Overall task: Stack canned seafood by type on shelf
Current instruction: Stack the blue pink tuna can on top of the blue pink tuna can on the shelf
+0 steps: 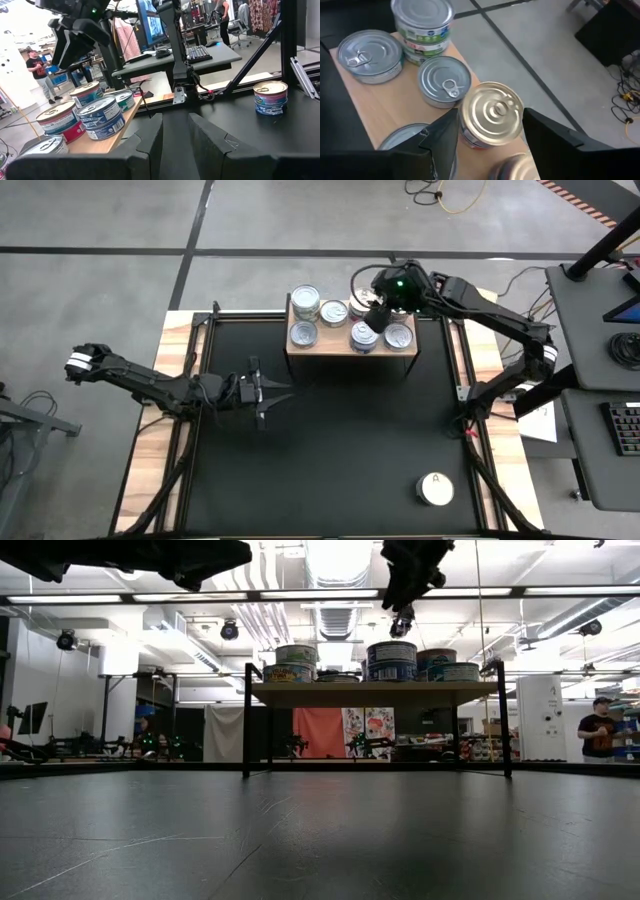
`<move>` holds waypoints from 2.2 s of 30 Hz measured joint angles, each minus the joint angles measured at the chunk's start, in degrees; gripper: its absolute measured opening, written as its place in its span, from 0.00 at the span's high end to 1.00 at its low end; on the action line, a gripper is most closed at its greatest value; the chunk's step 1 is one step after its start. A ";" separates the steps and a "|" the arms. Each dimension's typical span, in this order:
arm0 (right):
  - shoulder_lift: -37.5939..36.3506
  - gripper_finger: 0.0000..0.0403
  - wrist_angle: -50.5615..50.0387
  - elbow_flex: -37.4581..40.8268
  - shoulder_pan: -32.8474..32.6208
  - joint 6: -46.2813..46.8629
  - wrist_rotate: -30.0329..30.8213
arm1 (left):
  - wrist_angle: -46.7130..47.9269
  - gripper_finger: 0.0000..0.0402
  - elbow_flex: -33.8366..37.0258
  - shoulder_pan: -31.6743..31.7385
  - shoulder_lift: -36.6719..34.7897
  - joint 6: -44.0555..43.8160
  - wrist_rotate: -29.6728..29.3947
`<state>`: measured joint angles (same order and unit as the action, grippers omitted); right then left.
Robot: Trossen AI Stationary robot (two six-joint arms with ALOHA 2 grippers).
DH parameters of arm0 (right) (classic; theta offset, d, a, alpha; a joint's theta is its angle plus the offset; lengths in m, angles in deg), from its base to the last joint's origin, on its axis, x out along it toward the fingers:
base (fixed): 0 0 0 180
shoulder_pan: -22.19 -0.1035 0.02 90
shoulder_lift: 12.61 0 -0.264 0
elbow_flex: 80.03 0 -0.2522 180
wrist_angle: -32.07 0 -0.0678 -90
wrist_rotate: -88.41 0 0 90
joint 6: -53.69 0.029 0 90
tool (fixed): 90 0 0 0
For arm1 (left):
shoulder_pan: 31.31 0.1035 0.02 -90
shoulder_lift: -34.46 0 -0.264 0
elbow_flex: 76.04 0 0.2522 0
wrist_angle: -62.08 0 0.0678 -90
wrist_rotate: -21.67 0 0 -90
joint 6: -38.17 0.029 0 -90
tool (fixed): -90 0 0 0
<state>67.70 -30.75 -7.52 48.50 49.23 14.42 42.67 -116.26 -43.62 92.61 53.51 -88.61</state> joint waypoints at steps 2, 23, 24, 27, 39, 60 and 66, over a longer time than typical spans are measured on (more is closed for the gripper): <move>0.86 0.49 0.22 0.00 -0.04 -0.27 -0.07 | 0.05 0.81 0.00 0.00 0.00 0.00 -0.02; 11.77 0.49 2.17 0.04 1.14 -11.64 -4.00 | 8.65 0.81 0.00 0.00 -6.26 0.65 -0.20; 11.86 0.50 2.28 0.04 1.27 -11.61 -3.98 | 8.94 0.81 0.00 0.00 -6.71 0.67 -0.20; 12.17 0.52 2.69 0.04 1.94 -11.36 -3.95 | 10.41 0.81 0.00 0.00 -8.14 0.89 -0.20; 14.51 0.60 3.30 0.09 2.25 -12.06 -1.93 | 13.26 0.81 0.00 0.00 -9.44 1.69 -0.20; 15.18 0.97 2.04 -0.82 2.08 -12.51 0.85 | 13.32 0.81 0.00 0.00 -9.40 1.70 -0.20; 14.96 0.98 -0.77 -2.90 2.07 -12.03 0.00 | 13.32 0.81 0.00 0.00 -9.40 1.70 -0.19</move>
<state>82.65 -31.52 -10.42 50.57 37.20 14.42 55.99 -116.26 -43.62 83.21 55.21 -88.79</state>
